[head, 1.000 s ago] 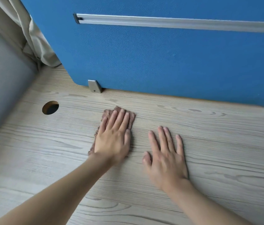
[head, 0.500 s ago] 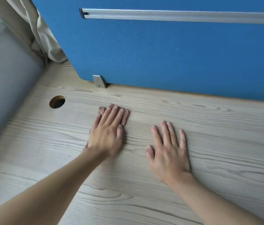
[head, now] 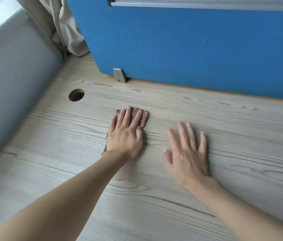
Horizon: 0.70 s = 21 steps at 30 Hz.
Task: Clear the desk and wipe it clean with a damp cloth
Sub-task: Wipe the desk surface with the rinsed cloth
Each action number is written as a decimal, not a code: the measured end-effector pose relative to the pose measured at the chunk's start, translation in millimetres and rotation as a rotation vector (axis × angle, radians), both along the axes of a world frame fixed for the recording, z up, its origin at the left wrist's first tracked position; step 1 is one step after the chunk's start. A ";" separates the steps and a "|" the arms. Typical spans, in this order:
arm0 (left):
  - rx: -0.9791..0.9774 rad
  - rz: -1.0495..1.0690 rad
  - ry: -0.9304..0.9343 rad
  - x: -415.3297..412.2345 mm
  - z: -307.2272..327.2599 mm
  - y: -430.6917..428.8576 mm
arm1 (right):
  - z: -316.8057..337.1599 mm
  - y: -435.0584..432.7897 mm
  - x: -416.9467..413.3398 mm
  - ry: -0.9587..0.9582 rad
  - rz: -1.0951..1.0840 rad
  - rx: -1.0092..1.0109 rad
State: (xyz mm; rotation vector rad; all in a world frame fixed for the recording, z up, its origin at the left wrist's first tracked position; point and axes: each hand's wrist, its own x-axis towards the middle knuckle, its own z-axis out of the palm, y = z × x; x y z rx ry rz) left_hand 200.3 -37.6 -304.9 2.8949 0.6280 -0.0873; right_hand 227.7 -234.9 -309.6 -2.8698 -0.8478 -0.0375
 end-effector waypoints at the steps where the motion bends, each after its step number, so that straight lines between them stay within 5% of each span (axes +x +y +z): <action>1: -0.007 -0.005 0.001 -0.9 1.3 -0.4 | 0.3 -1.3 -15.0 0.003 0.040 0.006; 8: 0.040 -0.196 -0.026 -69.6 -3.3 -16.3 | -4.6 -1.5 -40.6 0.008 0.096 -0.090; 13: 0.066 -0.003 -0.012 -50.2 0.8 0.5 | -4.5 -2.0 -39.9 -0.011 0.095 -0.089; 21: 0.026 -0.083 0.004 -102.1 1.5 -33.1 | -4.7 -2.4 -39.1 0.003 0.119 -0.088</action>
